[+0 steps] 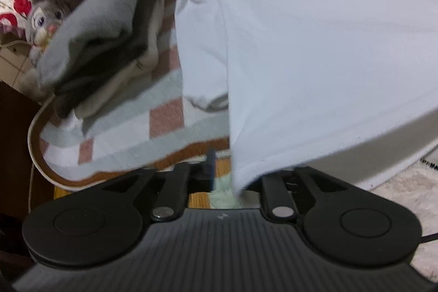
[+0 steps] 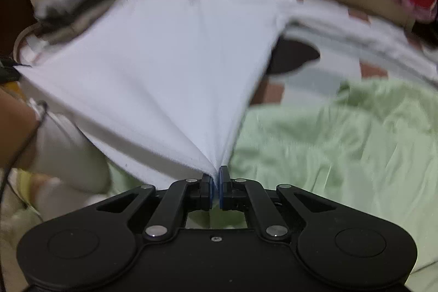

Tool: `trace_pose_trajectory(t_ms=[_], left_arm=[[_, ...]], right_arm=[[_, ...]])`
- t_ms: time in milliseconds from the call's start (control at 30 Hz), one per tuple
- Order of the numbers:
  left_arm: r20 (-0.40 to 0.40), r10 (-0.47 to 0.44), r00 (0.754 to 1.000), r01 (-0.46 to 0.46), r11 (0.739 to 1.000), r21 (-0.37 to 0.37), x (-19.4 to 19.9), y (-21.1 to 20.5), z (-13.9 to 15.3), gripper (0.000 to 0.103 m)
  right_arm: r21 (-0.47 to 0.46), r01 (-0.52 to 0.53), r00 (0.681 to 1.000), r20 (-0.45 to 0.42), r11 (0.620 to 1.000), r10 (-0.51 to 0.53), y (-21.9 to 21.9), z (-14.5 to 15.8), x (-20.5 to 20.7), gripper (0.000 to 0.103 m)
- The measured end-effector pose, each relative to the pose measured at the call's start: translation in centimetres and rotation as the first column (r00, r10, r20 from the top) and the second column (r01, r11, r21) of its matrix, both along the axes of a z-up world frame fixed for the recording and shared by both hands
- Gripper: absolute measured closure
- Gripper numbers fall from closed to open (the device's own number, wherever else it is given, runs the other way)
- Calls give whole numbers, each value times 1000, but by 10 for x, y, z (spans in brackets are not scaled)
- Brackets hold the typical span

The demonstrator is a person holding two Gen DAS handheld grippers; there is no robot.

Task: Fold clothes
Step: 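Open both tools and release the hem onto the mat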

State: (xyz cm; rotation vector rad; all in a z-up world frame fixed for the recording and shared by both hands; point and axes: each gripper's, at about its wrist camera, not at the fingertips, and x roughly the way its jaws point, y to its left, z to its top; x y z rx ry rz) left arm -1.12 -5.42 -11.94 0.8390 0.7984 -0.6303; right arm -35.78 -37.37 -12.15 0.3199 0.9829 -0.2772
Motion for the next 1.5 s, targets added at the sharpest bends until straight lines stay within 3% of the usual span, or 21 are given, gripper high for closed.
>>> trace_pose_trajectory(t_ms=[33, 100, 133, 167, 233, 333, 467, 533, 567, 700, 800, 900, 1000, 1067, 1133, 1233, 1333, 1367, 1433, 1467, 1500], left_arm=[[-3, -2, 1000, 2, 1000, -7, -2, 1, 2, 79], [-36, 1, 999, -3, 998, -65, -6, 5, 13, 64], [-61, 8, 998, -15, 994, -108, -5, 9, 21, 59], [-88, 15, 996, -29, 987, -158, -5, 14, 30, 54], [-136, 33, 990, -68, 963, -262, -3, 25, 49, 49], [-178, 78, 981, -145, 902, -405, 3, 47, 78, 44], [-168, 186, 968, -247, 818, -520, 24, 71, 98, 32], [-187, 287, 940, -342, 773, -534, 50, 73, 91, 31], [-206, 311, 928, -373, 765, -525, 63, 69, 85, 31], [-277, 339, 899, -430, 804, -411, 117, 32, 39, 31], [-311, 370, 875, -465, 821, -332, 145, 5, 0, 31], [-375, 376, 848, -494, 817, -298, 163, -4, -27, 34], [-452, 303, 839, -464, 832, -303, 167, -9, -43, 33], [-414, 257, 873, -392, 875, -284, 158, -20, -49, 32], [-335, 287, 898, -368, 906, -211, 156, -29, -58, 31], [-255, 341, 905, -393, 899, -194, 157, -31, -64, 26], [-362, 350, 864, -455, 852, -261, 166, -25, -67, 26], [-365, 351, 862, -463, 839, -286, 168, -23, -67, 31], [-364, 344, 866, -468, 815, -343, 172, -19, -62, 88], [-383, 336, 860, -479, 790, -383, 174, -15, -59, 101], [-420, 317, 851, -495, 751, -437, 177, -10, -54, 101]], right_arm=[[1, -3, 1000, -4, 1000, 3, 2, -2, 0, 98], [25, -25, 1000, 7, 999, 25, 6, 2, -1, 90], [64, -18, 999, 37, 998, 15, 5, 8, -3, 81], [104, -11, 998, 68, 995, 4, 3, 14, -6, 66], [218, 16, 985, 166, 976, -53, -6, 31, -13, 56], [361, 6, 939, 317, 933, -129, -21, 61, -16, 53], [361, -90, 878, 468, 928, -97, -32, 114, 8, 46], [319, -117, 859, 508, 940, -65, -37, 142, 40, 44], [286, -130, 864, 502, 949, -33, -36, 154, 62, 43], [165, -177, 901, 423, 970, 93, -32, 191, 172, 42], [63, -241, 920, 333, 968, 207, -33, 184, 264, 42], [-88, -285, 935, 193, 955, 296, -33, 148, 334, 42], [-190, -329, 929, 108, 925, 353, -29, 104, 372, 42], [-161, -329, 930, 118, 930, 349, -36, 77, 386, 42], [-133, -290, 942, 136, 948, 307, -45, 50, 392, 42], [-75, -208, 963, 160, 975, 217, -67, 14, 389, 42], [-21, -106, 977, 183, 994, 108, -94, -14, 379, 42], [-8, -76, 980, 184, 997, 76, -102, -20, 376, 42], [7, -32, 983, 181, 999, 31, -115, -32, 370, 42], [9, -19, 984, 177, 1000, 17, -119, -36, 368, 42], [11, -6, 985, 174, 1000, 4, -123, -41, 366, 42]])
